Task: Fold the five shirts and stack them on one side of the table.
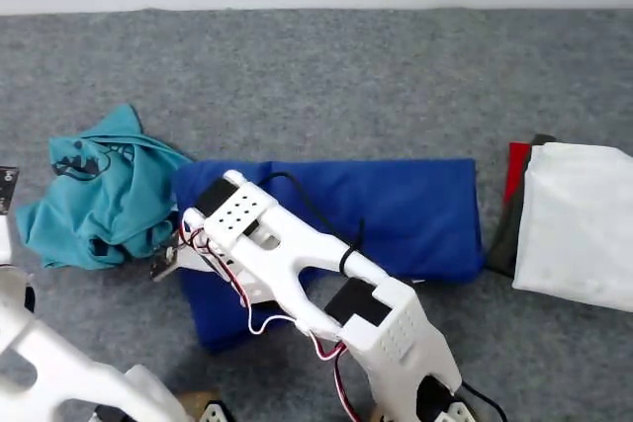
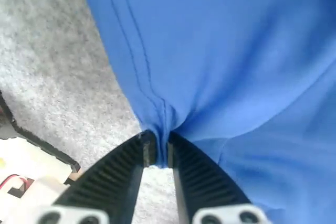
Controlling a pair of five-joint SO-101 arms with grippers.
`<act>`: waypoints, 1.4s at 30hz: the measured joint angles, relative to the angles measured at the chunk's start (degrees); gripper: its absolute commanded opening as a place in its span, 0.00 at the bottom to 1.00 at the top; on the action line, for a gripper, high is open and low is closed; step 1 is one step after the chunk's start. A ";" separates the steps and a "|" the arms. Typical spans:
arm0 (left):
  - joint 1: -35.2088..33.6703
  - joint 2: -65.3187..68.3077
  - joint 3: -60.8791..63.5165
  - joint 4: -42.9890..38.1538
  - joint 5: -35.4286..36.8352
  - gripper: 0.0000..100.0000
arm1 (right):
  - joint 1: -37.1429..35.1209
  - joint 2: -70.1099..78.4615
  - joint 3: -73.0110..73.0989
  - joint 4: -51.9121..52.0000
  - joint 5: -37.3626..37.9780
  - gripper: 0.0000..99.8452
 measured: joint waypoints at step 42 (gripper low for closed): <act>1.85 0.00 0.00 0.00 0.00 0.02 | -11.43 7.12 -2.02 -10.29 -15.03 0.01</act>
